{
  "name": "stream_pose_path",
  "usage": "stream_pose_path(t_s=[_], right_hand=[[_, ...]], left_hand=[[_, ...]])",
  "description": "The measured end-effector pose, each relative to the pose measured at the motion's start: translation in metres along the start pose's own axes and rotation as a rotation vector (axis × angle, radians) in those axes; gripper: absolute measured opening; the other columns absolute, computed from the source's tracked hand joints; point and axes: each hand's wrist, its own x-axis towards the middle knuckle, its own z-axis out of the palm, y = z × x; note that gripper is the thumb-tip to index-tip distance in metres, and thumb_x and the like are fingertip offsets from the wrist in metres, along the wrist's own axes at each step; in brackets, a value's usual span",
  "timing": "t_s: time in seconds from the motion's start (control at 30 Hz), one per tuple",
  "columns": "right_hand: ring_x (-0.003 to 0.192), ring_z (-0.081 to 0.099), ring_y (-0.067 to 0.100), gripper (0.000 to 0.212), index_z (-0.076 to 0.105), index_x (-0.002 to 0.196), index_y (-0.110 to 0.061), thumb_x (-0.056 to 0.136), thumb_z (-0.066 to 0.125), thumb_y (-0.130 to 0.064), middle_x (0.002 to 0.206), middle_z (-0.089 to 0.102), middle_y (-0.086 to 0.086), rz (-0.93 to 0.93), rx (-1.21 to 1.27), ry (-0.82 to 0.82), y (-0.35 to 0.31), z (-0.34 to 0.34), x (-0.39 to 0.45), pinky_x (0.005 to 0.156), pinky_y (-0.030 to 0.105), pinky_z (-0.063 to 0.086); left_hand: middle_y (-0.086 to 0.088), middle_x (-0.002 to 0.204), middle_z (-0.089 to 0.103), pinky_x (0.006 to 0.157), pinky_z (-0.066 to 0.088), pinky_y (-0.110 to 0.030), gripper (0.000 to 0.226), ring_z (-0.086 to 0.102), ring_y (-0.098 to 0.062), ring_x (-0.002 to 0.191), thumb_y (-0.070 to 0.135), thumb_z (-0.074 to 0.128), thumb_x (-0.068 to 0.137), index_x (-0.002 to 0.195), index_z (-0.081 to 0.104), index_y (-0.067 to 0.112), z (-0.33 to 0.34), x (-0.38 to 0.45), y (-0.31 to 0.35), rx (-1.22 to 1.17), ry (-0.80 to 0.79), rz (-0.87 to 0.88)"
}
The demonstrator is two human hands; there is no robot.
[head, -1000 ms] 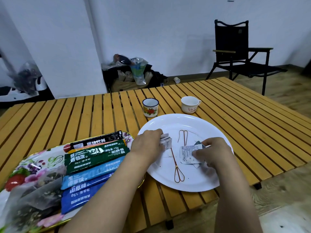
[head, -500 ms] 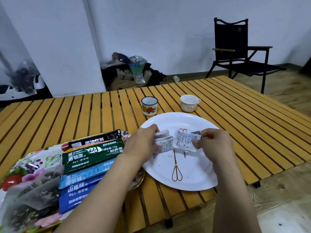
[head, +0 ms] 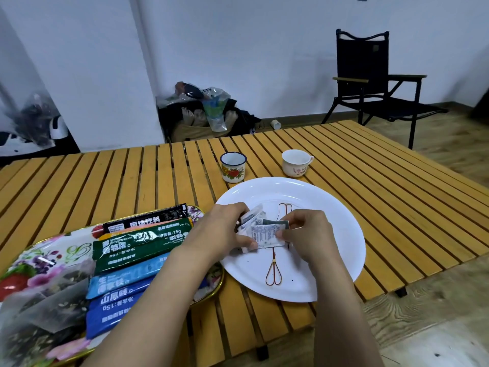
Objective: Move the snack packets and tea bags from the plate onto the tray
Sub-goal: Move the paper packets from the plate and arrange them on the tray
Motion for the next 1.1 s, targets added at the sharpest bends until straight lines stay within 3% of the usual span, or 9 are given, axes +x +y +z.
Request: stream_pose_path(t_s=[0.17,0.47,0.57,0.73,0.8,0.9,0.97,1.1], right_hand=[[0.068,0.055,0.017,0.021,0.068,0.066,-0.019,0.070,0.076,0.000,0.069,0.063,0.002,-0.007,-0.003,-0.005,0.002,-0.001,0.002,0.053,0.023,0.038],[0.070,0.058,0.019,0.018,0.071,0.073,-0.016,0.071,0.074,0.002,0.076,0.068,0.009,-0.016,-0.045,-0.084,0.001,-0.002,0.003,0.067,0.031,0.049],[0.078,0.061,0.018,0.021,0.068,0.083,-0.014,0.071,0.074,0.002,0.087,0.069,0.005,0.015,-0.012,-0.010,0.004,0.001,0.005,0.061,0.025,0.046],[0.082,0.066,0.024,0.015,0.068,0.068,-0.013,0.072,0.074,0.000,0.086,0.070,0.010,0.043,-0.012,0.043,0.008,0.000,0.007,0.057,0.021,0.046],[0.082,0.062,0.021,0.013,0.072,0.074,-0.013,0.074,0.071,0.000,0.088,0.069,0.007,0.032,-0.037,0.037,0.006,-0.001,0.006,0.056,0.020,0.045],[0.093,0.059,0.016,0.032,0.074,0.094,-0.020,0.079,0.059,0.004,0.103,0.064,-0.003,-0.093,-0.031,0.034,-0.001,-0.002,0.003,0.070,0.022,0.047],[0.098,0.058,0.012,0.033,0.073,0.098,-0.026,0.082,0.059,0.000,0.111,0.060,-0.008,-0.202,0.004,0.001,-0.008,-0.002,0.001,0.082,0.028,0.050],[0.073,0.050,0.003,0.010,0.074,0.079,-0.024,0.080,0.072,-0.015,0.092,0.062,-0.007,-0.280,-0.080,-0.021,-0.012,0.005,0.000,0.069,0.020,0.041]], left_hand=[[0.001,0.094,0.065,0.071,0.052,-0.042,0.040,0.059,-0.023,0.087,0.039,0.081,0.067,0.094,0.056,0.024,0.008,-0.002,0.003,-0.011,0.070,0.001],[0.005,0.093,0.067,0.075,0.053,-0.044,0.043,0.060,-0.020,0.088,0.042,0.083,0.062,0.094,0.058,0.029,0.012,0.000,0.002,-0.071,0.024,0.025],[0.005,0.091,0.067,0.074,0.053,-0.044,0.040,0.060,-0.020,0.087,0.040,0.082,0.064,0.093,0.058,0.028,0.014,0.000,0.001,-0.067,0.040,0.028],[0.007,0.090,0.068,0.074,0.054,-0.042,0.038,0.061,-0.017,0.086,0.038,0.081,0.064,0.093,0.058,0.029,0.017,0.000,0.000,-0.074,0.044,0.027],[0.008,0.090,0.068,0.073,0.054,-0.042,0.035,0.062,-0.016,0.085,0.036,0.080,0.066,0.094,0.060,0.029,0.017,0.000,0.000,-0.081,0.057,0.027],[0.008,0.089,0.068,0.073,0.054,-0.041,0.029,0.061,-0.015,0.084,0.033,0.077,0.070,0.094,0.060,0.030,0.019,-0.002,0.002,-0.088,0.083,0.025],[0.008,0.090,0.068,0.074,0.054,-0.040,0.028,0.062,-0.015,0.085,0.032,0.077,0.072,0.094,0.061,0.030,0.020,-0.002,0.002,-0.093,0.088,0.016],[0.006,0.089,0.068,0.074,0.054,-0.042,0.028,0.062,-0.016,0.085,0.031,0.077,0.070,0.093,0.062,0.030,0.019,-0.002,0.003,-0.105,0.091,0.004]])
